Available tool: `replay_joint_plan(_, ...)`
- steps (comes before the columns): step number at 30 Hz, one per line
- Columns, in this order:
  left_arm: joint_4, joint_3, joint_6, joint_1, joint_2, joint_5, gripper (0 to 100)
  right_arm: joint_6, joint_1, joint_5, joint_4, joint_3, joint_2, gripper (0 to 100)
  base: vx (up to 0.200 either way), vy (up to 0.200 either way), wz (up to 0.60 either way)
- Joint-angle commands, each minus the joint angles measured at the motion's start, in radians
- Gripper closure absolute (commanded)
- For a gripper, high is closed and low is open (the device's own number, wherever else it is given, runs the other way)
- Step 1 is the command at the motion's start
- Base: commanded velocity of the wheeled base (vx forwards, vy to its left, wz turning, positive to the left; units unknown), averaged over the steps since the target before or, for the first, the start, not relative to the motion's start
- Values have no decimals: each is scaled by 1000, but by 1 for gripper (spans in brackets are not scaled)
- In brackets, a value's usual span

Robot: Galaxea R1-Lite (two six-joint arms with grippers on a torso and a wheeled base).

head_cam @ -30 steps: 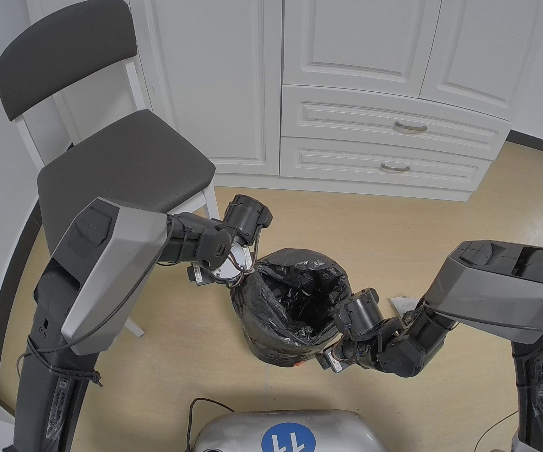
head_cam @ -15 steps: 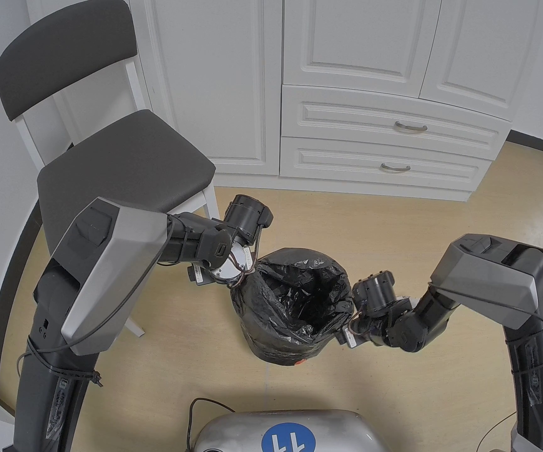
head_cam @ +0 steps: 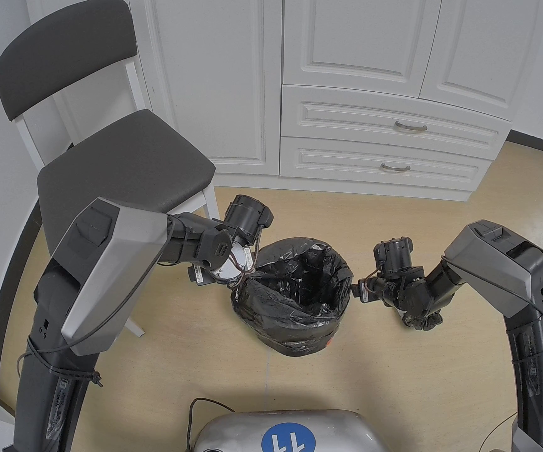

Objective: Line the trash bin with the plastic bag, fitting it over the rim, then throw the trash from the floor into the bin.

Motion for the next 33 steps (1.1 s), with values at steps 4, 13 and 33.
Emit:
replay_joint_plan(4,0,0,-2,-5,5,0,0,101,-6,-2,-1,-163,92,0,0,0,0)
replay_joint_plan(13,-6,-3,-2,-7,11,-1,0,219,9,-33,-1,-334,182,0,0,0,0)
replay_joint_plan(33,-175,-20,3,-30,88,-9,0,305,3,-57,-9,-506,291,0,0,0,0)
